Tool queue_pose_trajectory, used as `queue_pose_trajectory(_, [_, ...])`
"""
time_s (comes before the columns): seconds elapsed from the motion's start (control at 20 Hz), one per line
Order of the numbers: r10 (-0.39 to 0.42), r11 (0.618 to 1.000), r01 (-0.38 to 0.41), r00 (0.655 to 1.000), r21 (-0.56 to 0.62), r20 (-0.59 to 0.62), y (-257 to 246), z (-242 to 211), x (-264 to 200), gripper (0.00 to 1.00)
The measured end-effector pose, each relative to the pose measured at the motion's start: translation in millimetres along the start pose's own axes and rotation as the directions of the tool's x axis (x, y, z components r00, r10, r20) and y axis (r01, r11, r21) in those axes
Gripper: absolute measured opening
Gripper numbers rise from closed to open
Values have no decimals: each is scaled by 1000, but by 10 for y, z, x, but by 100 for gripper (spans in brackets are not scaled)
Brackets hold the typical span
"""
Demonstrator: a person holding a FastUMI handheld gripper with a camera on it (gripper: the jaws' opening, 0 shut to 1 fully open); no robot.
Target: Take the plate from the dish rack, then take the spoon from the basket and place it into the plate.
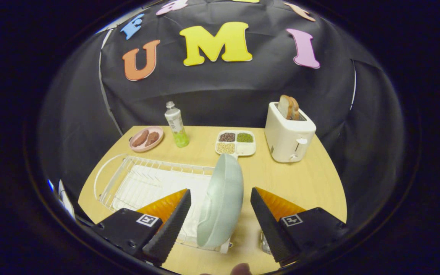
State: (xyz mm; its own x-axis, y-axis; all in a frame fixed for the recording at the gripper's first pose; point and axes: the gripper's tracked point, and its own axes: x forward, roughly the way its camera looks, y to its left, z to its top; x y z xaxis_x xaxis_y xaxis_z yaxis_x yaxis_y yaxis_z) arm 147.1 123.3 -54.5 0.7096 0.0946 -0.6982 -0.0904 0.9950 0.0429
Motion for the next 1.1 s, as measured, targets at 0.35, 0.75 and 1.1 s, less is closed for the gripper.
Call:
queue_pose_trajectory(0.35, [-59,998,61,996,33,-63,46,-97,257,67])
queue_pose_trajectory(0.75, [-207,973,209,978,100,-32,-62,66,116,36])
queue_pose_trajectory(1.1, [-282,958,278,958,76,48,-121,332,-126,35])
